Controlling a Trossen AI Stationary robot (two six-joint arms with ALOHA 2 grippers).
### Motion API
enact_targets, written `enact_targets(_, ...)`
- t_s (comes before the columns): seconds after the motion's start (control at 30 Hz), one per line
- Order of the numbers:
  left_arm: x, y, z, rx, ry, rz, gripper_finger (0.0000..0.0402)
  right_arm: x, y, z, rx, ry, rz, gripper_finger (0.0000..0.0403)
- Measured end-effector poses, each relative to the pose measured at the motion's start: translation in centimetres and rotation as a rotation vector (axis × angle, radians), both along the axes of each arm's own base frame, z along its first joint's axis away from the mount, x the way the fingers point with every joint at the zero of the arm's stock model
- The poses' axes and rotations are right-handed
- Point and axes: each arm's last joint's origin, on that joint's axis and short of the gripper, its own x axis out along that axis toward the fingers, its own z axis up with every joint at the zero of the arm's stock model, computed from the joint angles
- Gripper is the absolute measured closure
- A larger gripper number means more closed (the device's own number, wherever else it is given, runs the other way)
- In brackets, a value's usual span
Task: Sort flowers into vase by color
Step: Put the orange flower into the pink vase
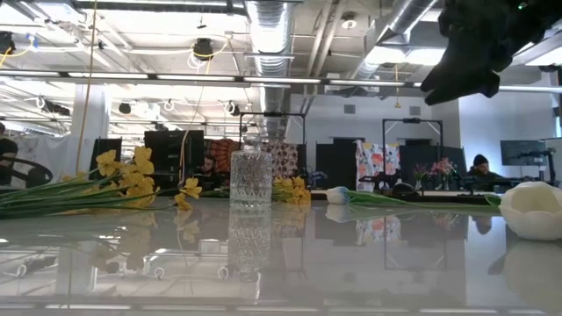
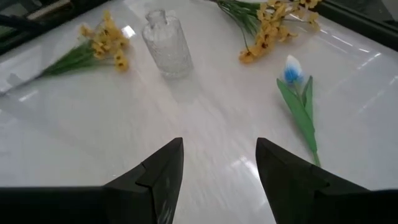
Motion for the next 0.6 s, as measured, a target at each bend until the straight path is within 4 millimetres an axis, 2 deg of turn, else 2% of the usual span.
enact_targets(0.1,1.6,-0.2,0.1,0.037,0.002,0.037,0.0401,0.1,0.0,-0.2,-0.001,0.009,-0.001,0.0178)
enact_targets(0.2,2.3,-0.2,0.8,0.083,-0.001,0.062,0.0401,0.3,0.1,-0.4,-0.005,0.023,-0.001,0.0178)
enact_targets(0.37,2.4,0.2,2.1,0.112,-0.027,0.124,0.0401,0.6,0.2,-0.9,-0.015,0.058,-0.001,0.0178)
enact_targets(0.6,2.8,1.1,1.7,0.12,0.012,0.151,0.0401,1.2,0.4,-1.7,-0.029,0.109,0.002,0.0178)
